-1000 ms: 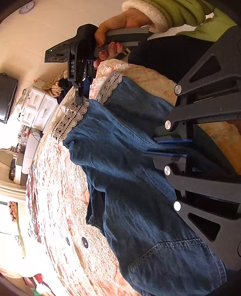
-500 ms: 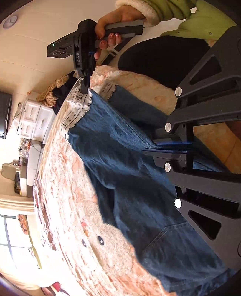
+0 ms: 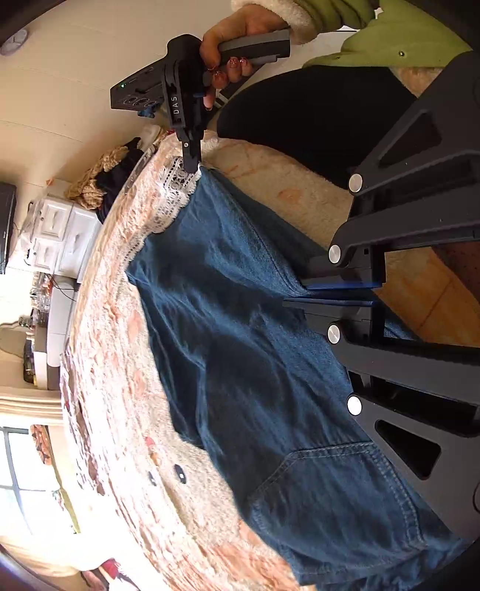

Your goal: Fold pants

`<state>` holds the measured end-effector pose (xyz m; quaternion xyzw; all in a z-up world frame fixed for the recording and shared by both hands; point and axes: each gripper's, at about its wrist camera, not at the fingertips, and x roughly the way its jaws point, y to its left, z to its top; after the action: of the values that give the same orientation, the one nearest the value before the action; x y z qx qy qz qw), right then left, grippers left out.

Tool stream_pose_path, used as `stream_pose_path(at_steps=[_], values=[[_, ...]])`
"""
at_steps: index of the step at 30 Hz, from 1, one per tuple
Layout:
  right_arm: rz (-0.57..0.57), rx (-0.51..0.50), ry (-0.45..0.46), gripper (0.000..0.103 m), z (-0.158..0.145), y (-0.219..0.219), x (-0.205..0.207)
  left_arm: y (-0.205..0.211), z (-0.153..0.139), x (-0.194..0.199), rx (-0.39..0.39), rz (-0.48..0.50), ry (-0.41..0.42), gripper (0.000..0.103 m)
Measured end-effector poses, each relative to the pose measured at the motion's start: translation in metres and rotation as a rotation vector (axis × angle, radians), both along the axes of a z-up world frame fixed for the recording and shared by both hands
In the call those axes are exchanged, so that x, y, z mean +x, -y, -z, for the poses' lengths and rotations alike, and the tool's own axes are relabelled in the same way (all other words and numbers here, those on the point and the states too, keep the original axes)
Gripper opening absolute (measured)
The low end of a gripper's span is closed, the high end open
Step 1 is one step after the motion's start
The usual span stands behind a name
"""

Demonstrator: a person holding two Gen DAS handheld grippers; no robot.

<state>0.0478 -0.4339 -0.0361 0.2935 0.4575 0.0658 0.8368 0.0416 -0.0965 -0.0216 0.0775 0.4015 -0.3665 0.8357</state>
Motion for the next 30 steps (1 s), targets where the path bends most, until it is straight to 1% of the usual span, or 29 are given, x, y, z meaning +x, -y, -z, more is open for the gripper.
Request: stream_pose_path(at_steps=[2,5,8,9,10,12,13,14,16,18,20,22,23,24,25,27,29,30], values=[[0.008,0.020,0.002,0.005,0.005,0.003,-0.004,0.001,0.005,-0.001,0.006,0.005,-0.014,0.000],[0.005,0.023,-0.002,0.006,0.007,0.003,-0.005,0.003,0.013,0.002,0.023,0.003,-0.030,0.000],[-0.023,-0.017,0.001,0.009,-0.002,0.001,-0.009,0.001,0.017,0.002,0.015,0.000,-0.041,0.000],[-0.023,-0.024,0.009,0.011,-0.007,0.002,-0.012,0.000,0.016,0.002,0.014,0.002,-0.041,0.000],[-0.015,-0.036,0.018,0.019,-0.012,0.004,-0.015,0.000,0.015,0.001,0.018,0.003,-0.036,0.001],[0.008,-0.119,0.061,0.025,-0.030,0.006,-0.023,-0.001,0.011,-0.002,0.027,0.004,-0.022,0.011],[0.010,-0.150,0.089,0.025,-0.039,0.006,-0.026,-0.003,0.006,-0.005,0.024,0.003,-0.014,0.023],[0.009,-0.167,0.120,0.025,-0.047,0.006,-0.029,-0.006,0.001,-0.008,0.011,0.002,-0.003,0.032],[-0.016,-0.175,0.180,0.025,-0.060,0.001,-0.027,-0.013,-0.014,-0.014,-0.027,-0.003,0.028,0.033],[-0.071,-0.197,0.208,0.027,-0.065,-0.014,-0.018,-0.014,-0.024,-0.015,-0.046,-0.023,0.055,0.034],[-0.133,-0.211,0.208,0.028,-0.061,-0.030,-0.003,-0.011,-0.028,-0.008,-0.067,-0.046,0.045,0.034],[-0.179,-0.220,0.196,0.029,-0.053,-0.043,0.012,-0.004,-0.024,0.002,-0.086,-0.066,0.002,0.033],[-0.182,-0.231,0.169,0.030,-0.046,-0.047,0.019,-0.002,-0.020,0.007,-0.097,-0.065,-0.023,0.033],[-0.184,-0.237,0.140,0.031,-0.038,-0.048,0.024,0.001,-0.015,0.011,-0.094,-0.070,-0.048,0.033],[-0.184,-0.235,0.112,0.032,-0.030,-0.047,0.027,0.004,-0.007,0.013,-0.075,-0.081,-0.069,0.033],[-0.168,-0.237,0.049,0.032,-0.012,-0.040,0.027,0.005,0.007,0.015,-0.050,-0.092,-0.107,0.033],[-0.177,-0.213,0.057,0.032,-0.004,-0.035,0.023,0.006,0.019,0.014,-0.030,-0.107,-0.132,0.033],[-0.184,-0.218,0.064,0.032,-0.003,-0.036,0.021,0.006,0.021,0.010,-0.032,-0.110,-0.113,0.033]])
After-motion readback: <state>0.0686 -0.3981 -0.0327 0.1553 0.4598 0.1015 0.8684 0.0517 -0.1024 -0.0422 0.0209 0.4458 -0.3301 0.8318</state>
